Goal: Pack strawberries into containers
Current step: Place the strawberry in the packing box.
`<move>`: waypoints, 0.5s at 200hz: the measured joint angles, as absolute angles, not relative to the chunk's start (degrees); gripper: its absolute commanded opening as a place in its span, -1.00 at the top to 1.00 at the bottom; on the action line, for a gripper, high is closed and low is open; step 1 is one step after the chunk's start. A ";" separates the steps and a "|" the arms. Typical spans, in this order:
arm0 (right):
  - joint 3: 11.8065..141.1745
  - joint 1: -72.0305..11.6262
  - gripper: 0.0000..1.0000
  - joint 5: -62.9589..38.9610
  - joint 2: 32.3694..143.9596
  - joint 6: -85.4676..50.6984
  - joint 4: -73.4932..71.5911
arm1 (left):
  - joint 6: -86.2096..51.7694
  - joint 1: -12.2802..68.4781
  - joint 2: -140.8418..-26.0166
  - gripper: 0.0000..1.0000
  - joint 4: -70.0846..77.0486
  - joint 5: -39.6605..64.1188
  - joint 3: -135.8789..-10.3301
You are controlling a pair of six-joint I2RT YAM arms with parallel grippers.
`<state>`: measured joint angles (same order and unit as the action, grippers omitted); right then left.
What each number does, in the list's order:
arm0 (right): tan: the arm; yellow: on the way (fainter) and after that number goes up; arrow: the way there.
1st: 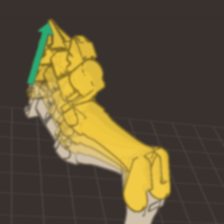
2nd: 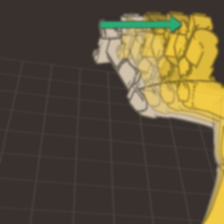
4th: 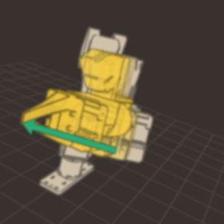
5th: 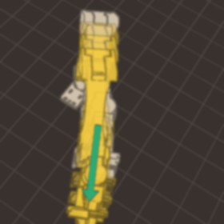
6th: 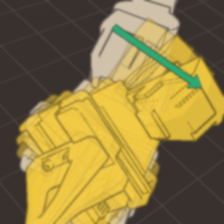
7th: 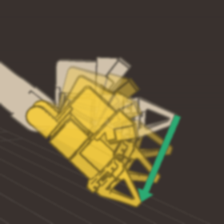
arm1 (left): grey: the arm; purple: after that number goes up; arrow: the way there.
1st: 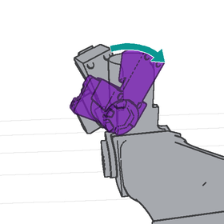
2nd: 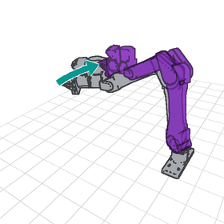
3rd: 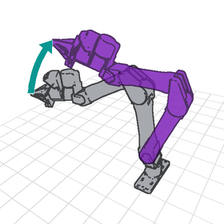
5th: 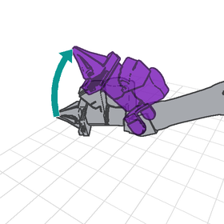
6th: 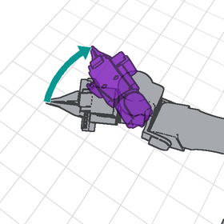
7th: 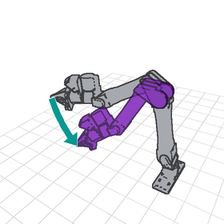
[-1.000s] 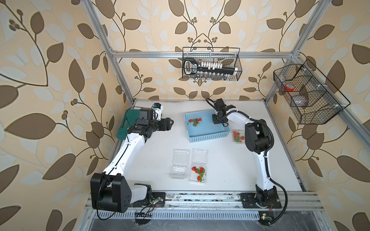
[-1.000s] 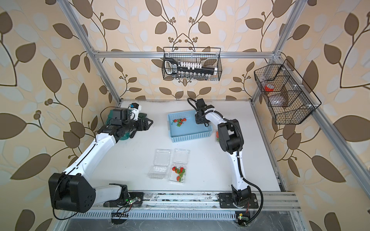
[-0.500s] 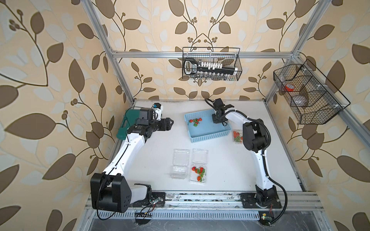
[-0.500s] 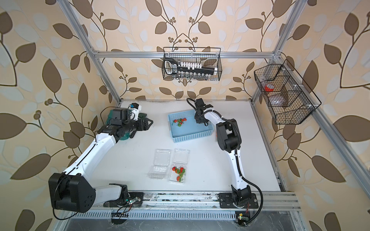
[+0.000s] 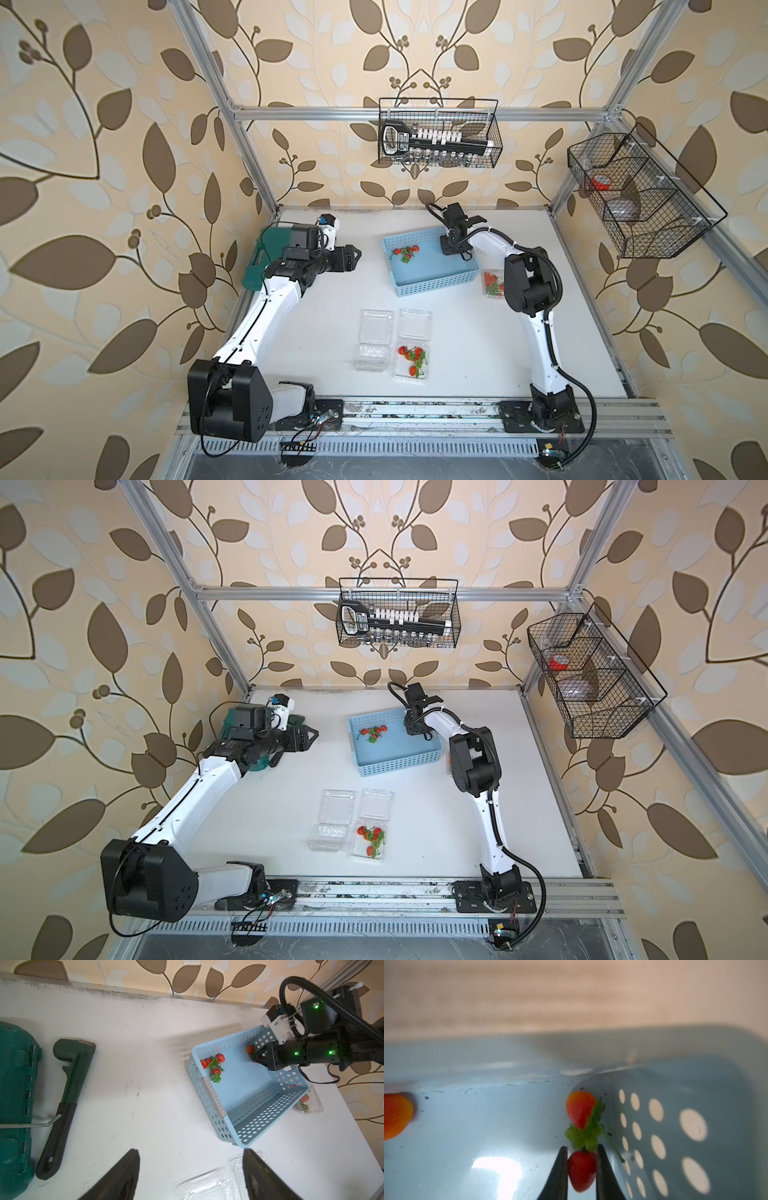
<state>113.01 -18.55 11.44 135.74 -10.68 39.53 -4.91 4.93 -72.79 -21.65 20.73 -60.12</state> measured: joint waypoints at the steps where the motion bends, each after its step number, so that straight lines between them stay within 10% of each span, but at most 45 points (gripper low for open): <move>1: 113.01 -18.50 0.94 11.35 135.74 -10.68 39.53 | -4.93 4.93 -72.79 -0.59 -21.65 20.73 -60.12; 100: 110.37 -18.35 0.94 7.84 126.58 -10.66 40.36 | -4.93 4.93 -72.79 -0.59 -21.65 20.73 -60.12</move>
